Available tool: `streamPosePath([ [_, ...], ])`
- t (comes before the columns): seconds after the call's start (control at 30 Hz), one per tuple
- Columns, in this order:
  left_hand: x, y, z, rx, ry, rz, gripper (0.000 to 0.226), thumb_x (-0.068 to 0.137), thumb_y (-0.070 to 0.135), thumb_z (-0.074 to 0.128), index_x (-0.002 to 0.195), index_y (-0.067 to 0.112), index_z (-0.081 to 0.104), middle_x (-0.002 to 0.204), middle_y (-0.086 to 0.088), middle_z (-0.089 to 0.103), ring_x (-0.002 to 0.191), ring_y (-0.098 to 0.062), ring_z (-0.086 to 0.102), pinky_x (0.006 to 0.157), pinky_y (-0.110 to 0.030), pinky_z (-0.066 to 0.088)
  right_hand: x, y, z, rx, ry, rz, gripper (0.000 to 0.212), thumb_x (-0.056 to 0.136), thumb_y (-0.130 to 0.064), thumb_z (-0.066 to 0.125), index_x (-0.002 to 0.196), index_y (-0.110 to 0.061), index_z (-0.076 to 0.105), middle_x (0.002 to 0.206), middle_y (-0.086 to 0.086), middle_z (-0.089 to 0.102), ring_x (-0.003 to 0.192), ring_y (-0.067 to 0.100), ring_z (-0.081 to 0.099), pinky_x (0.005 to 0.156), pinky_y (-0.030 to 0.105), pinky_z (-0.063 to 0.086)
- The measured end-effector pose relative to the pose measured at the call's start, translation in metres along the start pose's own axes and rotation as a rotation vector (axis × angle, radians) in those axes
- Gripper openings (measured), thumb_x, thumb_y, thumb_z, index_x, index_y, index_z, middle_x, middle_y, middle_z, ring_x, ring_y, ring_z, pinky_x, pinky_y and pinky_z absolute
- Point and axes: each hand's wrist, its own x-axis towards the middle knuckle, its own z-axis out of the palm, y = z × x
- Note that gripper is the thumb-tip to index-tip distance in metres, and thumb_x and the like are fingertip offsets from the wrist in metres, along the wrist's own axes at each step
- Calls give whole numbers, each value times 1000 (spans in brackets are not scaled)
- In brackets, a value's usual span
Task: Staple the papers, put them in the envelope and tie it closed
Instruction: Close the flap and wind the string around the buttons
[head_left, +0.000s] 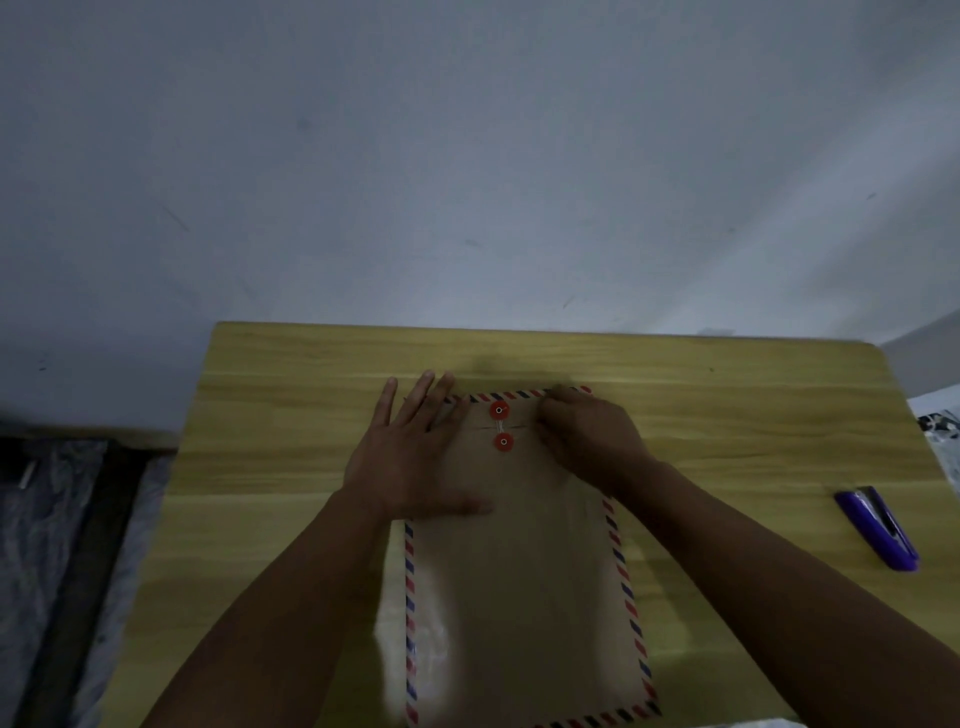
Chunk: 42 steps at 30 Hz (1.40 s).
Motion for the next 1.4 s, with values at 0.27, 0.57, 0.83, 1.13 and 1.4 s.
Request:
streamPosePath([
  [0.27, 0, 0, -1, -19, -3, -2, 137, 58, 111, 19, 165, 27, -1, 172, -3, -16, 156, -21, -26, 125, -60, -8, 50, -24, -11, 69, -87, -65, 21, 97, -35, 58, 106, -25, 73, 101, -1, 62, 82, 27, 65, 62, 37, 52],
  [0.57, 0, -1, 1, -26, 7, 7, 138, 58, 111, 22, 165, 26, 4, 173, -2, -13, 157, -21, -23, 125, -61, -6, 71, -22, 3, 147, -136, 145, 15, 93, -31, 62, 95, -21, 73, 99, -3, 64, 91, 21, 62, 72, 34, 50],
  [0.83, 0, 0, 0, -16, -5, -12, 138, 57, 112, 20, 165, 27, 3, 173, -2, -15, 156, -20, -25, 125, -59, -6, 25, -10, 12, 170, -38, 100, 21, 93, -32, 59, 99, -21, 76, 96, -3, 64, 81, 22, 64, 69, 38, 54],
  [1.13, 0, 1, 0, -25, 14, -11, 137, 57, 111, 22, 164, 28, 4, 173, -2, -12, 157, -20, -22, 125, -59, -5, 2, -30, 30, 103, 42, -20, 25, 97, -34, 54, 97, -20, 74, 98, -1, 65, 77, 20, 64, 55, 27, 45],
  [1.4, -1, -2, 4, -28, 66, 17, 134, 60, 110, 28, 164, 25, 16, 174, -3, -3, 160, -22, -12, 126, -61, 0, 1, -48, 34, 12, -15, -69, 41, 96, -42, 37, 96, -20, 72, 102, 2, 66, 69, 26, 64, 55, 38, 52],
])
